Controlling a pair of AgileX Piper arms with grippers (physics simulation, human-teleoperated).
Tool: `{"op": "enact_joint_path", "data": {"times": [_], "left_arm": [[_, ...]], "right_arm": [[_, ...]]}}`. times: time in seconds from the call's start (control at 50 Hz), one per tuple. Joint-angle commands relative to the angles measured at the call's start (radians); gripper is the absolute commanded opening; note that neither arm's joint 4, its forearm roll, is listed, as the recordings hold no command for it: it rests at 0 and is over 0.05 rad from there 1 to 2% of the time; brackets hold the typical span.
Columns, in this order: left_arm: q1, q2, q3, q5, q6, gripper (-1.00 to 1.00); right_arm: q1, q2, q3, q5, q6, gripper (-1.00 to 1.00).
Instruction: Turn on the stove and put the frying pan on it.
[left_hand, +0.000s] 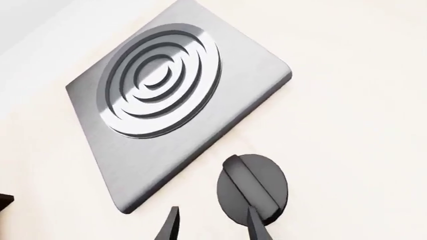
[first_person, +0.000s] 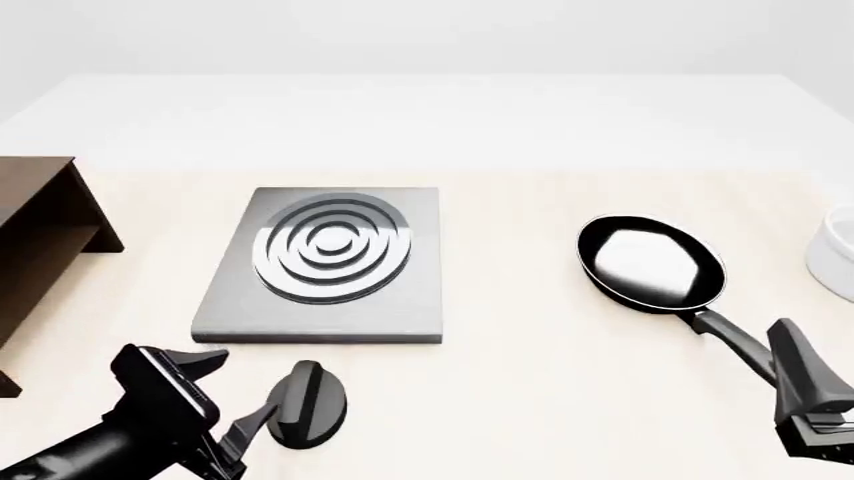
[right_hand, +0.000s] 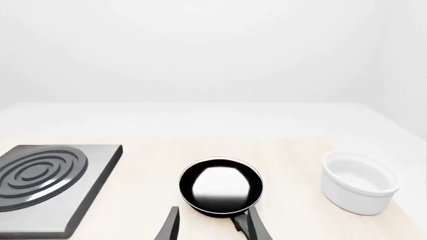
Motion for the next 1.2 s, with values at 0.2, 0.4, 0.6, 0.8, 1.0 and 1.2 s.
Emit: {"op": "enact_joint_path", "data": {"times": [0.2,0.4,0.6,0.8,1.0,1.2], "left_arm": [[-0.084,0.101,-0.029,-0.073,-0.024,1.0],[-0.109,0.147,-0.046,-0.103,-0.032,1.0],[-0.133,0.176,-0.062,-0.122,-0.042,1.0],[-0.178,0.197,-0.088,-0.119,-0.072,1.0],[-0.199,0.226,-0.121,-0.131,-0.077,1.0],[-0.142,0.092,-0.112,-0.052,-0.071,1.0]], "right_arm": [[-0.002,-0.007,0.001,0.006,-0.003,1.0],[-0.002,-0.011,0.001,0.009,-0.003,1.0],[-0.002,-0.005,-0.001,0.004,-0.001,1.0],[-0.002,-0.015,0.001,0.011,0.002,1.0],[-0.001,0.007,-0.001,-0.009,0.004,1.0],[-0.002,0.0,-0.001,-0.001,0.001,1.0]]}}
